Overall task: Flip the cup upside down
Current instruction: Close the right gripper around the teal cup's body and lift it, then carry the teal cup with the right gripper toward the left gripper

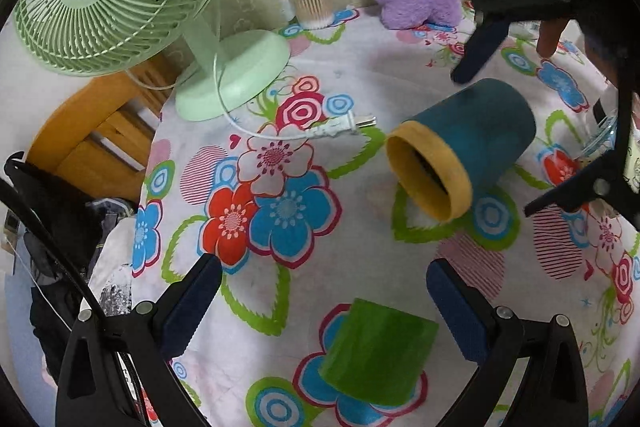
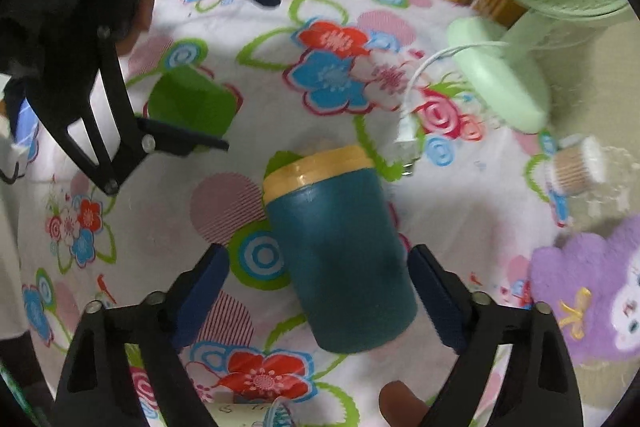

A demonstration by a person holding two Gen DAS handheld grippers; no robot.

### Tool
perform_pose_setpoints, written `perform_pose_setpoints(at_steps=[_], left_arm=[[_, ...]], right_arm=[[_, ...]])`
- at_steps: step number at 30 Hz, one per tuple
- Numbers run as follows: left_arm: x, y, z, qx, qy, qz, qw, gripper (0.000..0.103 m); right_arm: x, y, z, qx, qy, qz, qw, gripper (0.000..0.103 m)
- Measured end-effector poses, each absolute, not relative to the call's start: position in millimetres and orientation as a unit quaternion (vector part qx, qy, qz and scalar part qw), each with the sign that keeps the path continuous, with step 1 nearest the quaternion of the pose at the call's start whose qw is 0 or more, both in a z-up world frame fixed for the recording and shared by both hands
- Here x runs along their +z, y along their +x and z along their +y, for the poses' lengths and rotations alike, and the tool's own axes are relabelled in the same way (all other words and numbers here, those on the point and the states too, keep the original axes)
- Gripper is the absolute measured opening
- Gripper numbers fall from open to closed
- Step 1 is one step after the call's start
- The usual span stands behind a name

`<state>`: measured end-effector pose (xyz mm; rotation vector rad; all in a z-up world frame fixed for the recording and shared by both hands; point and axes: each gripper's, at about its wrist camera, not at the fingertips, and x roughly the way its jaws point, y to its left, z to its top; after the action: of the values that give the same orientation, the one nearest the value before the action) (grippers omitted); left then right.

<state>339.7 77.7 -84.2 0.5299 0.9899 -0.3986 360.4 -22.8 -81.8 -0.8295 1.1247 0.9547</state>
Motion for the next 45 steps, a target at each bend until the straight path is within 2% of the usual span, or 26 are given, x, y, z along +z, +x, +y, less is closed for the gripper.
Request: perform_pose_setpoints(at_steps=[2,4,20,27,35,45], left_arm=[[-85.1,339.6,78.5,-0.184,0.252,0.465,0.829,0.103],[-84.6,339.6,79.6,-0.185,0.254,0.463,0.829,0.103],[-68.7,331.7,96.8,-0.17,0.246,0.446,0.844,0.103],[-58.4,320.5,109.3,-0.173,0.224,0.441,0.852,0.103],[-35.5,270.4,135.3,-0.195,0.194,0.418,0.866,0.103],[-41.1,176.0,186.4,-0.194,0.126,0.395,0.889,0.103]], right_arm=[[-85.8,363.0,-22.7,0.418,-0.376,0.487,0.668,0.077],[-87.7,368.5,-26.0,0.423,-0.37,0.488,0.668,0.071],[-100.1,380.3,-14.0,0.438,-0.335,0.516,0.655,0.07],[-63.6,359.7,-28.0,0.417,-0.29,0.482,0.714,0.07],[-17.3,279.4,-27.8,0.321,-0.241,0.428,0.81,0.07],[-44.4,134.9,3.6,0.17,-0.113,0.474,0.856,0.07]])
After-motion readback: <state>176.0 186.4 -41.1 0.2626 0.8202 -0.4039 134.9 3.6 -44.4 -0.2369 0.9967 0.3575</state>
